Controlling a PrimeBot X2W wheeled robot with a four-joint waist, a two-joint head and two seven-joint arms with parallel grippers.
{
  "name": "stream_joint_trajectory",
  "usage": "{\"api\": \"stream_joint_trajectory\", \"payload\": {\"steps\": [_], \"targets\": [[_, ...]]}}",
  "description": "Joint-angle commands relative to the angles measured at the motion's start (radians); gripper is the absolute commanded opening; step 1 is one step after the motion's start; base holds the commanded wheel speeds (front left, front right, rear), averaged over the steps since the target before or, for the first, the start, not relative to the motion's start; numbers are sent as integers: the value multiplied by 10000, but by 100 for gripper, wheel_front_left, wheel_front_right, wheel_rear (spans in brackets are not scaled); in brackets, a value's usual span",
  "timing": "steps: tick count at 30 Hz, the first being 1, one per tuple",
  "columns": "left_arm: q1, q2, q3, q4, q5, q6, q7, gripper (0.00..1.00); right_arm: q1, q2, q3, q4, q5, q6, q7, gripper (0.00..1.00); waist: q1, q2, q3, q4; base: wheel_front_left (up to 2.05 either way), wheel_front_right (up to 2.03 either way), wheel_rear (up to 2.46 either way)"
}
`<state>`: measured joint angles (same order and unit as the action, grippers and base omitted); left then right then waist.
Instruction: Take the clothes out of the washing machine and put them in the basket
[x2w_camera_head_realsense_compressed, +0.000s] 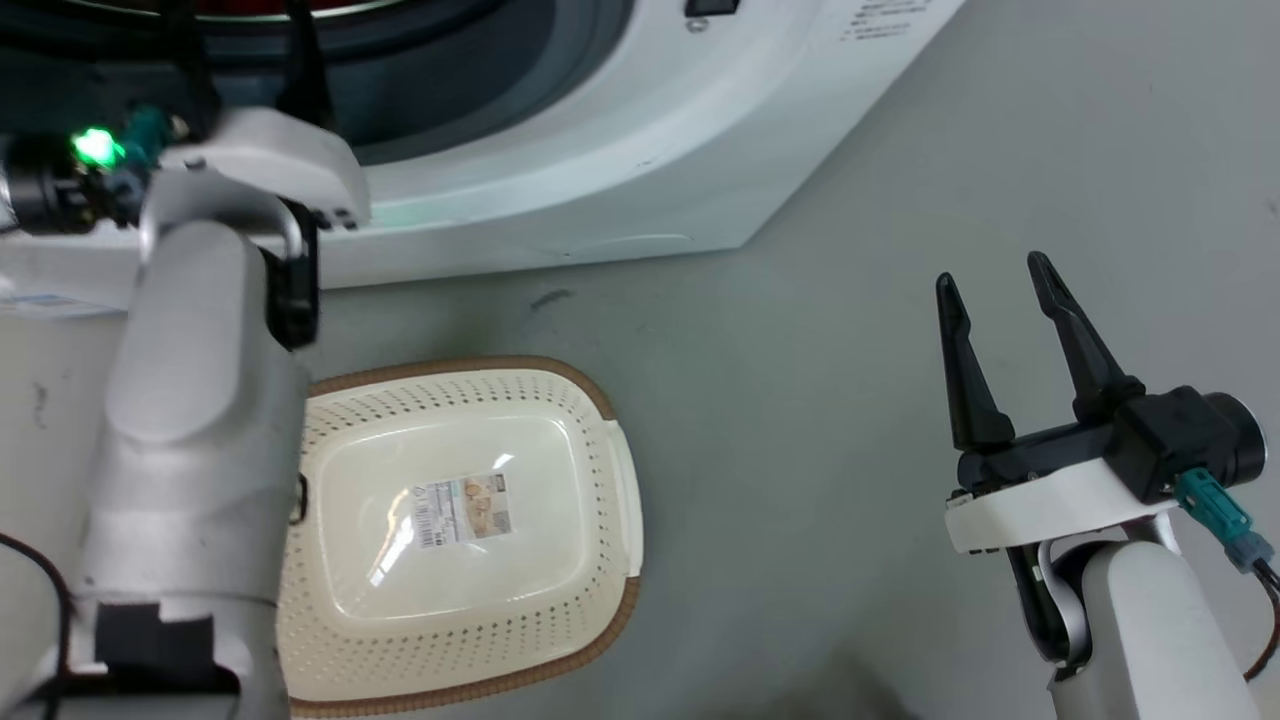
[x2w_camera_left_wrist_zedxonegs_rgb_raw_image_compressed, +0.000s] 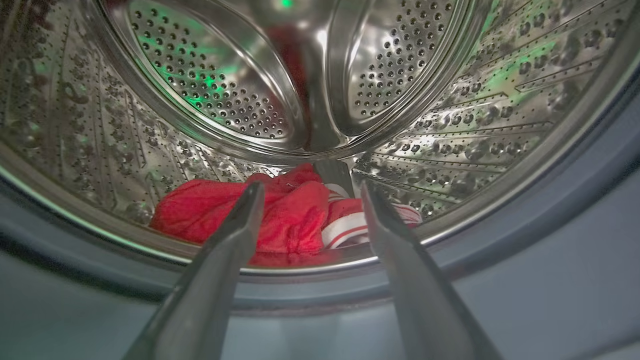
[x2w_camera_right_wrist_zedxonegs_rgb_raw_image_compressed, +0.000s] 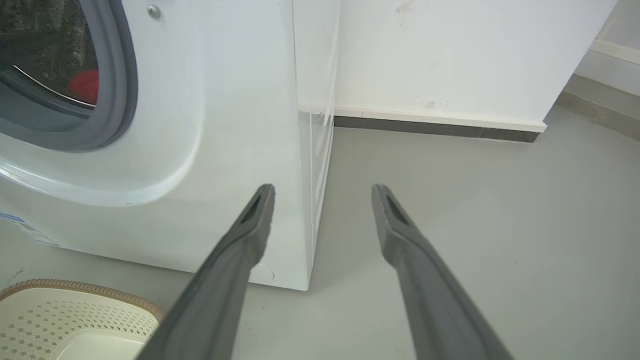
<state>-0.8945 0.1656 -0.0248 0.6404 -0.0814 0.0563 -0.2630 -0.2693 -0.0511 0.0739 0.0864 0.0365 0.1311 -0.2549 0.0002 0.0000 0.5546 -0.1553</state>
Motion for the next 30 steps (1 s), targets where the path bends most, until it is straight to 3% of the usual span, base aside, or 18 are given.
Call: {"api": "stream_joint_trajectory", "payload": {"steps": [1, 7, 13, 24, 30], "targets": [[-416, 184, 55, 306, 47, -18, 0, 100, -205, 16, 35, 88, 121, -7, -78, 100, -2, 0, 439, -414, 0, 0, 0], [-1910, 750, -74, 1588, 232, -7, 684, 100, -469, 17, 229, 405, 469, -7, -101, 100, -2, 0, 781, -802, 0, 0, 0], [-3318, 1413, -312, 2745, 459, -283, 2158, 100, -577, 19, 560, 426, 815, -7, -103, 100, -2, 0, 988, -1170, 0, 0, 0], [-5230, 2286, -996, 4243, 998, -684, 5962, 100, -802, 16, 1058, 513, 1367, -7, -104, 100, -2, 0, 1512, -1728, 0, 0, 0], [-5824, 2523, -1211, 4621, 1160, -535, 7953, 100, -915, 16, 1258, 574, 1569, -7, -105, 100, -2, 0, 1753, -1925, 0, 0, 0]]}}
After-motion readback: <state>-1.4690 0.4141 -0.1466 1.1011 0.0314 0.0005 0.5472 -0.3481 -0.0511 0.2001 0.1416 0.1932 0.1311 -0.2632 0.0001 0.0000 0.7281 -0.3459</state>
